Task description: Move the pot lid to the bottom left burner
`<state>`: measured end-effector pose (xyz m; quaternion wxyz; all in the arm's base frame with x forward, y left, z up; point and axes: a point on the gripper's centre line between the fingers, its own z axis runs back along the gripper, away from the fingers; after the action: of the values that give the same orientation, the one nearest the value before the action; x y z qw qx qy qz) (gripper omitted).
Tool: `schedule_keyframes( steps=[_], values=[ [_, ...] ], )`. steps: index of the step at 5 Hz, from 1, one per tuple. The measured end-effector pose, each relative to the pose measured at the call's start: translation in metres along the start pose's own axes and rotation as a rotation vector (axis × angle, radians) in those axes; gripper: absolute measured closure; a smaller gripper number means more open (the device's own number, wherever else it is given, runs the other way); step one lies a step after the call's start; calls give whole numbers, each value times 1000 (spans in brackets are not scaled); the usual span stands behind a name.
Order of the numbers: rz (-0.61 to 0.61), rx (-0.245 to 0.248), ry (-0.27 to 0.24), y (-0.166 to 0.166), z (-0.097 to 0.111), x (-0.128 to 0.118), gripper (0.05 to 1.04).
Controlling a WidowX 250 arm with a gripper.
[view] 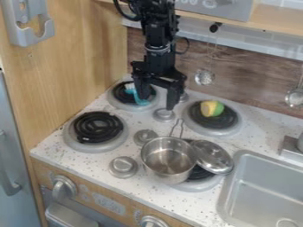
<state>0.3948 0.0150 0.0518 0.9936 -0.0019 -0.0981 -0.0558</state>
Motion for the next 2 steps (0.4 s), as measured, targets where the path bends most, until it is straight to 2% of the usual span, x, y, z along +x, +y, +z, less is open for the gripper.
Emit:
schedule_keyframes(
  steps=[1,2],
  values=[
    [1,-8,39,-3,-13,-7,84],
    [-74,-17,41,-34,-21,-10,85]
  ],
)
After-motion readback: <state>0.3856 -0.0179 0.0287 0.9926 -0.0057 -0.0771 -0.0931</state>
